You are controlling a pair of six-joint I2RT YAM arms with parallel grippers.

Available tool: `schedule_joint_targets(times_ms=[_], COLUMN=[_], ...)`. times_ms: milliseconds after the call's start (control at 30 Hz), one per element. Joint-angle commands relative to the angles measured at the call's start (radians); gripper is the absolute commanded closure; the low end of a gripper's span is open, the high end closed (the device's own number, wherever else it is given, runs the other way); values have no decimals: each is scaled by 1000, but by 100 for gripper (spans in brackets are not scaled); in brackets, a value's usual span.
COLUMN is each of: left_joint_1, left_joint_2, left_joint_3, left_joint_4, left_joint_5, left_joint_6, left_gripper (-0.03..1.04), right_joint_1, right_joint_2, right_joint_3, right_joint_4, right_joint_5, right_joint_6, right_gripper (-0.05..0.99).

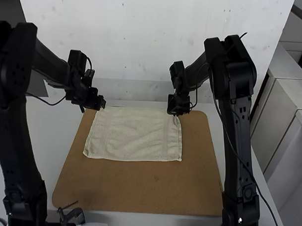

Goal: Fold the towel.

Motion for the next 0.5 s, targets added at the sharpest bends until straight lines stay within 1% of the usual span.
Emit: schedule_joint_targets(times_ms=[0, 100, 233, 367, 467], left_joint_1=[-4, -6, -9, -7, -4], left_joint_2=[103, 175, 246, 294, 333], left_joint_3=[111, 167, 229, 267, 298], left_joint_4=[6, 5, 5, 3, -14], left_joint_5=[-19, -32, -29, -29, -32], left_joint_6=[-17, -23, -37, -37, -49], left_gripper=[6, 6, 6, 6, 9], right_joint_1=[-1, 1, 9, 13, 18], right_joint_2=[41, 41, 41, 39, 38], right_joint_3=[-20, -27, -27, -40, -54], right_joint_4=[-34, -34, -30, -23, -14], right_joint_5=[23, 23, 28, 28, 28], right_joint_6=[-5, -6, -8, -9, -12], right_gripper=[92, 92, 92, 92, 92])
